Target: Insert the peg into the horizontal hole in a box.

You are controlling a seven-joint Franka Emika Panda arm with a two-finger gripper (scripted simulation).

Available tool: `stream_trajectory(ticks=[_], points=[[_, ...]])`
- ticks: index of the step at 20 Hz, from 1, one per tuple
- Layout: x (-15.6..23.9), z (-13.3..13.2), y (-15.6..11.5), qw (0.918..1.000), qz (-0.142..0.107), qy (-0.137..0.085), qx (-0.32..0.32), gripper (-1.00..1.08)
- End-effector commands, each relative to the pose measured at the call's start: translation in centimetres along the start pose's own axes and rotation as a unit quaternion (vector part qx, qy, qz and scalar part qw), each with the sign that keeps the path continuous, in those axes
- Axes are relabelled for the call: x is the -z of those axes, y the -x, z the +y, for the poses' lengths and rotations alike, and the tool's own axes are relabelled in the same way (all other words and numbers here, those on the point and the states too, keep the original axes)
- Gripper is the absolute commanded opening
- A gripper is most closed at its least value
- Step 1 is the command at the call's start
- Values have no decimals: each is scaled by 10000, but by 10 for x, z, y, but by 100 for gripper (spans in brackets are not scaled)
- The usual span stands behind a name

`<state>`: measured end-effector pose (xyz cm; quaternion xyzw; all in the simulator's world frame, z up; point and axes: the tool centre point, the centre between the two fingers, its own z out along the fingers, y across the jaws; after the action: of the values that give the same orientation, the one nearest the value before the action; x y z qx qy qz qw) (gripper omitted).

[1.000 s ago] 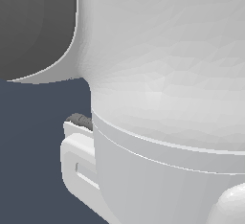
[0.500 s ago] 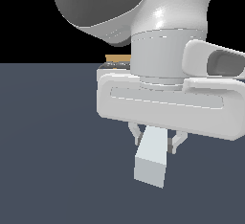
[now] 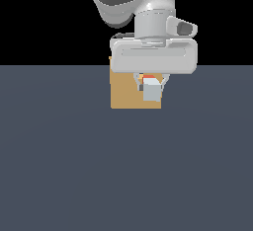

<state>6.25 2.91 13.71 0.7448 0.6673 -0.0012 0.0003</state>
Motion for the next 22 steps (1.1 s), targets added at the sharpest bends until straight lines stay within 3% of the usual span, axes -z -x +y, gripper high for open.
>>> stream_trajectory(ticks=[1, 5, 22], points=[[12, -4, -21, 9998, -3, 11, 176, -100], [20, -8, -39, 9995, 4, 9, 316, -100], [19, -9, -51, 9995, 10, -2, 329, -100]])
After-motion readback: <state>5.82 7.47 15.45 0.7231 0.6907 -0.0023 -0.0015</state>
